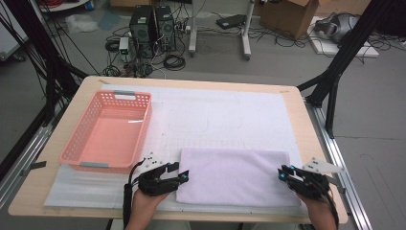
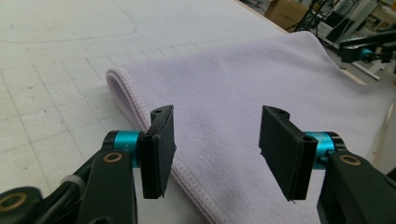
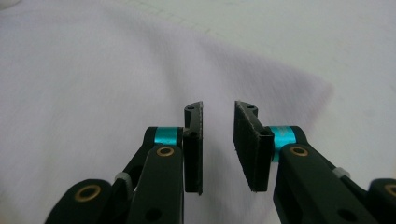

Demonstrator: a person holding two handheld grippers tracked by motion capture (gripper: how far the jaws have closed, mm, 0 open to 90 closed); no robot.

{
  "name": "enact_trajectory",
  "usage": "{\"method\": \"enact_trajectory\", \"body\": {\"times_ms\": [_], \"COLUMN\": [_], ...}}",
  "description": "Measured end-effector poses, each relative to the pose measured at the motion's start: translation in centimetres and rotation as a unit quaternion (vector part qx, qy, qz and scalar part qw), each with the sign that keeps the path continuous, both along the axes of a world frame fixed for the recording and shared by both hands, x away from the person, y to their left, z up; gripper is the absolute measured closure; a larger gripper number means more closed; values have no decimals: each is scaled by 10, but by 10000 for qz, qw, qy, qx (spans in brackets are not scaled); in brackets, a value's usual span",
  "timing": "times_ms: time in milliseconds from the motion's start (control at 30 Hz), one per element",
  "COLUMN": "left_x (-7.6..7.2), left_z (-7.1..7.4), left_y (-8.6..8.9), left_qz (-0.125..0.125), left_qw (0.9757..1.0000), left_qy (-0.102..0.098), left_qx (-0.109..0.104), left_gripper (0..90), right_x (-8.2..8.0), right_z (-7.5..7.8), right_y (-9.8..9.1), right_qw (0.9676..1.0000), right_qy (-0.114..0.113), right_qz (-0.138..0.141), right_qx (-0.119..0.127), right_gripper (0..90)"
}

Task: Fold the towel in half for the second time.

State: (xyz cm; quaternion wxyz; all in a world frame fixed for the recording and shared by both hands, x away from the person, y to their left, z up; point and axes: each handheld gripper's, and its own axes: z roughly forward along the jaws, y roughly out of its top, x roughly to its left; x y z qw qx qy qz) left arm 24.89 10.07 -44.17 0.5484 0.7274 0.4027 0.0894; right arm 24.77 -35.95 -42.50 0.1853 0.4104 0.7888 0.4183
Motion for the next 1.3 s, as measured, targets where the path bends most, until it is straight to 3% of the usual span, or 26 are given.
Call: {"method": "enact_trajectory", "body": {"times_ms": [133,200,267,333,367,467,600,667,767,833,867,900,933,1000,1067,1167,1233,1267,1300], "left_x": [7,11,15,20,23,32,44,50,58,64,68,69,71,72,73,75,76,76,77], "left_z": [0,0,1,2,2,2,-1,-1,-7,-11,-11,-10,-9,-5,-4,-6,-5,-5,-5], "left_y": [0,0,1,1,1,1,-2,-6,-9,-10,-10,-13,-17,-21,-23,-22,-19,-16,-14], "left_qz": [47,62,81,111,121,140,216,230,259,369,319,246,232,255,564,850,934,925,864], "left_qw": [10000,10000,9999,9999,9999,9999,9995,9991,9984,9970,9963,9951,9937,9932,9928,9905,9909,9919,9931], "left_qy": [-11,-19,-15,-19,-11,27,80,112,204,405,540,522,506,410,363,573,435,383,394], "left_qx": [12,42,63,31,23,67,226,347,467,540,591,797,974,1059,992,915,871,787,686], "left_gripper": [453,452,451,446,444,439,434,431,426,437,462,501,622,757,838,796,649,539,483], "right_x": [41,56,66,73,75,75,61,58,63,68,70,71,71,70,67,61,58,56,55], "right_z": [-13,-18,-19,-17,-17,-17,-9,-8,-14,-19,-21,-22,-24,-25,-26,-27,-26,-25,-22], "right_y": [17,20,18,15,12,3,-11,-18,-26,-26,-25,-24,-23,-25,-28,-32,-33,-34,-34], "right_qw": [9996,9989,9981,9943,9937,9962,9971,9968,9968,9971,9971,9972,9970,9962,9959,9946,9945,9950,9957], "right_qy": [245,270,129,-30,-19,96,-63,-125,114,301,355,405,449,514,451,417,424,405,352], "right_qz": [99,-113,-333,-685,-787,-773,-757,-785,-787,-699,-673,-623,-626,-705,-784,-941,-945,-899,-835], "right_qx": [-77,-373,-512,-816,-800,-392,-9,-39,70,27,-8,-67,-47,66,78,131,175,186,197], "right_gripper": [759,813,863,852,834,757,587,520,435,412,419,435,448,455,458,466,480,493,493]}}
